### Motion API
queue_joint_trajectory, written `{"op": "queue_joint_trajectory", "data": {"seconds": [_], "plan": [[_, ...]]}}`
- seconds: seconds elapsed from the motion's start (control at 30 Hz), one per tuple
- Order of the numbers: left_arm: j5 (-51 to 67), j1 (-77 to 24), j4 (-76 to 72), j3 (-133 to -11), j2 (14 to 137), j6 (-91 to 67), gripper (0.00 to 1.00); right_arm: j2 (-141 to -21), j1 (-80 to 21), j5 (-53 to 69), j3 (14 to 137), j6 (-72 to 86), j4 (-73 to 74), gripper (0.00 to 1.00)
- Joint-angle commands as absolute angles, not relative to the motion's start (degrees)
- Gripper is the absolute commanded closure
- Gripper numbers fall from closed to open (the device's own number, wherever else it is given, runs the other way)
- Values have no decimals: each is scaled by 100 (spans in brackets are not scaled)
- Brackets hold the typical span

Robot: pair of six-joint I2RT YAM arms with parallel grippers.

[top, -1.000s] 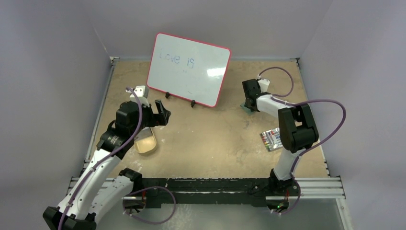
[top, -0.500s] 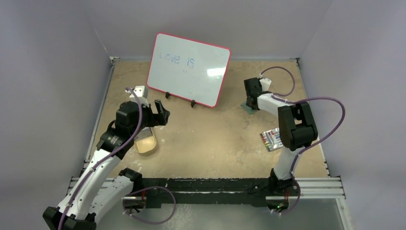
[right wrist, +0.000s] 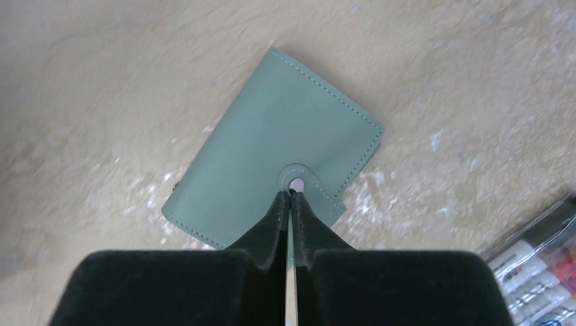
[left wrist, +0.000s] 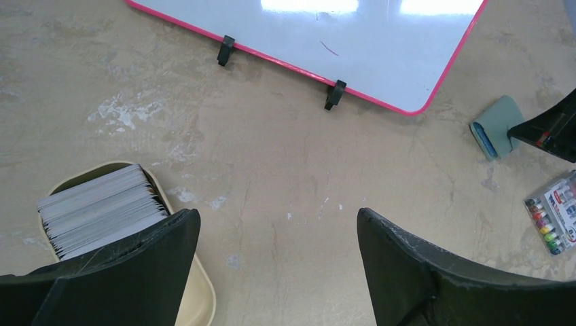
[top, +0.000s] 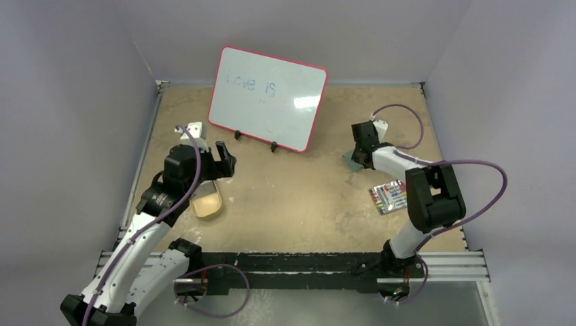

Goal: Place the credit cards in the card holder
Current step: Pick up the card holder from the center of the board, then open the card holder at the center of the board.

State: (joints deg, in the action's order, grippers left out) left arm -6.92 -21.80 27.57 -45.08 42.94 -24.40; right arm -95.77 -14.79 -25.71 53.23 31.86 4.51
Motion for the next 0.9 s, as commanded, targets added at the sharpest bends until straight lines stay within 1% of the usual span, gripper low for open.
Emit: {"op": "queue_joint_trajectory", "data": {"seconds": [0.0,0.1,0.23,0.4,0.57,0.67,0.87], "plan": [[-917,-2146,2627,-4568,4265,-2457,16,-9085,-1794,-2085,5212,3150,635,100],[-862,-2151,2628,-4603,4324,-2608,18,-8752,-2247,-1912,4986,3190,644,100],[-496,-2151,2613,-4655,4458,-2898,22,-8396,-2957,-1592,4677,3272,531,100],[577,-2149,2448,-4693,4795,-3411,30,-7939,-3979,-1419,4514,3325,212,100],[1655,-2145,1759,-4507,5125,-4022,29,-7719,-4950,-1472,4833,3222,-304,100],[1883,-2148,1481,-4374,5245,-4208,27,-7620,-5439,-1568,5039,3087,-704,100],[2219,-2149,1145,-4191,5426,-4398,24,-7662,-5705,-1449,5312,2972,-1163,100]]}}
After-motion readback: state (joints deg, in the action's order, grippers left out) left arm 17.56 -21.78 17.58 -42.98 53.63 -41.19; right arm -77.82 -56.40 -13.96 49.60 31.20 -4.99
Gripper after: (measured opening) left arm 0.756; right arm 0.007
